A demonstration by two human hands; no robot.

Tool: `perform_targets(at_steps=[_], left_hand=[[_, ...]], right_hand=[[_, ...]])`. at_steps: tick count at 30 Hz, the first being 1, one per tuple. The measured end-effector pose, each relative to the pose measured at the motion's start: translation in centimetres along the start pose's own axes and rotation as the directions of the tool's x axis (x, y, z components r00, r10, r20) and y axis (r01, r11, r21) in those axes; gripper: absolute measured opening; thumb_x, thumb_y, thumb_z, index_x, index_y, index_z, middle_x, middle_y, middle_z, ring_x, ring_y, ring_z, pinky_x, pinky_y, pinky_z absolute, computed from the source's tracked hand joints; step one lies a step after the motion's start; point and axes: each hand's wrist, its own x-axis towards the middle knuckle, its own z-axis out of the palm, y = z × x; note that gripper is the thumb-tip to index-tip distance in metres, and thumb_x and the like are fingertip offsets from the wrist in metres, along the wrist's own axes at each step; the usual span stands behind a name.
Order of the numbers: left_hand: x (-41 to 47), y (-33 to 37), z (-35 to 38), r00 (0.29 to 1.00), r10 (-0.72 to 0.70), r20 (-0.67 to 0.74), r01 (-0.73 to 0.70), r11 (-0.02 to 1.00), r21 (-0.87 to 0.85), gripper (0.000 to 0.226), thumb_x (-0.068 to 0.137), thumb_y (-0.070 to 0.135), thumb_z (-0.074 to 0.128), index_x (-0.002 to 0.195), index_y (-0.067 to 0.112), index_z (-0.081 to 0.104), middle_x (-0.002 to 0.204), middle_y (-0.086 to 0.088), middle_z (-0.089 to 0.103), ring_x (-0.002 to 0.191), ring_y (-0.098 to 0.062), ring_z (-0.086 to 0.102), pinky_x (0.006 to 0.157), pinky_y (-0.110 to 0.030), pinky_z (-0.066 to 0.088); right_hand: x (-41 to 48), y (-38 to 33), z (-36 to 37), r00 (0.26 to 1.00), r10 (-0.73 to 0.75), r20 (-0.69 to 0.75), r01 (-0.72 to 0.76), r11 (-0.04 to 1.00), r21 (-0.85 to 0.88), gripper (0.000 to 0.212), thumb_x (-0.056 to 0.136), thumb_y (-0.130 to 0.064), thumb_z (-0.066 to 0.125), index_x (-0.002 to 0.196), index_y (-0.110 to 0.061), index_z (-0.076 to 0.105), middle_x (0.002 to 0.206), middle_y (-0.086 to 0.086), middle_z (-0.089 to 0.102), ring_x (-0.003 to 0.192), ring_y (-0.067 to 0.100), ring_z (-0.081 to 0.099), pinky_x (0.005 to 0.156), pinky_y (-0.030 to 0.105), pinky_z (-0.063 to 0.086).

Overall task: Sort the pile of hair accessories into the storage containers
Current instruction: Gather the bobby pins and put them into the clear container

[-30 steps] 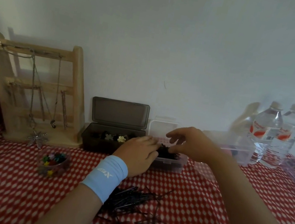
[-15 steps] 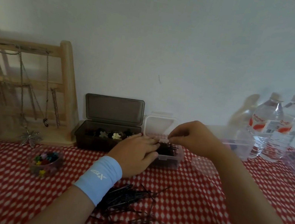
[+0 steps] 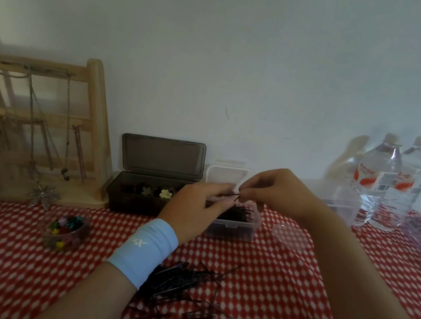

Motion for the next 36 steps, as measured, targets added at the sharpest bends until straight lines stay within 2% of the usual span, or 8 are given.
perform_targets(at_steps=[3,9,18,21,25,29,32,36], left_hand=[[0.1,0.2,-0.1,0.998,0.015,-0.054,-0.008,0.992,0.129,0.022,0.096,0.029,0.057,0.111,0.028,0.073,0.1,0.008,0.073,0.093,-0.008,0.066,0.088,-0.035,0.053],[0.0,-0.5,-1.0,0.992,0.097,-0.086,-0.054,0.912,0.406,0.02,0.096,0.03,0.057,0.106,0.03,0.075,0.094,0.004,0.074,0.087,-0.015,0.065,0.075,-0.022,0.043],[0.4,-1.7,-2.0,0.971,0.14,-0.192,-0.023,0.86,0.511,0.016,0.094,0.024,0.059,0.098,0.025,0.075,0.088,0.005,0.073,0.081,-0.019,0.06,0.068,-0.032,0.048],[0.4,-1.7,-2.2,0.969,0.079,-0.236,0.025,0.913,0.407,0.017,0.095,0.027,0.059,0.103,0.026,0.074,0.094,0.008,0.067,0.091,-0.014,0.057,0.075,-0.031,0.049],[0.3,-1.0,-0.5,0.993,0.12,-0.012,-0.104,0.9,0.423,0.02,0.094,0.033,0.06,0.107,0.03,0.074,0.095,0.008,0.059,0.095,-0.013,0.051,0.079,-0.03,0.045],[0.1,-1.2,0.2,0.987,0.114,0.11,-0.151,0.888,0.435,0.036,0.098,0.036,0.051,0.131,0.027,0.061,0.12,0.005,0.058,0.115,-0.015,0.044,0.101,-0.036,0.041],[-0.1,-1.2,0.3,0.967,0.023,0.254,-0.157,0.839,0.521,0.057,0.1,0.047,0.038,0.151,0.024,0.031,0.156,0.006,0.031,0.144,-0.014,0.023,0.121,-0.038,0.014],[-0.6,-1.1,1.0,0.92,-0.071,0.385,-0.193,0.773,0.604,0.063,0.102,0.045,0.031,0.156,0.016,0.016,0.162,-0.001,0.018,0.149,-0.015,0.012,0.122,-0.035,-0.004]], right_hand=[[0.2,-0.1,0.8,1.0,0.012,0.021,-0.013,0.999,0.047,0.004,0.087,-0.016,0.076,0.089,-0.013,0.078,0.081,0.0,0.077,0.067,0.009,0.068,0.061,0.023,0.052],[0.2,0.2,0.6,0.998,0.062,0.033,-0.063,0.997,0.035,0.005,0.088,-0.014,0.074,0.085,-0.01,0.075,0.075,-0.002,0.076,0.066,0.012,0.069,0.06,0.022,0.049],[1.1,1.5,-0.5,0.966,0.144,-0.216,-0.16,0.986,-0.056,0.015,0.099,-0.019,0.059,0.098,-0.01,0.071,0.088,0.005,0.071,0.065,0.014,0.06,0.06,0.024,0.047],[1.2,1.7,-0.3,0.985,0.089,-0.151,-0.106,0.988,-0.115,0.009,0.093,-0.021,0.067,0.091,-0.016,0.075,0.087,-0.002,0.074,0.077,0.012,0.066,0.07,0.024,0.051],[1.3,1.7,0.6,0.988,0.129,0.089,-0.088,0.925,-0.369,0.01,0.084,-0.027,0.077,0.093,-0.028,0.081,0.088,-0.014,0.075,0.085,0.0,0.066,0.07,0.014,0.046],[1.5,1.9,0.5,0.999,0.046,-0.019,-0.049,0.904,-0.424,0.012,0.09,-0.026,0.071,0.097,-0.031,0.079,0.096,-0.013,0.073,0.087,0.002,0.064,0.076,0.022,0.05],[1.6,1.8,1.2,0.999,-0.046,0.002,0.041,0.887,-0.461,0.019,0.096,-0.024,0.063,0.109,-0.031,0.076,0.106,-0.015,0.066,0.087,-0.002,0.058,0.085,0.021,0.047],[1.9,1.6,2.9,0.979,0.019,0.203,0.11,0.789,-0.604,0.033,0.098,-0.014,0.053,0.123,-0.026,0.071,0.121,-0.003,0.065,0.1,0.013,0.058,0.092,0.027,0.045]])
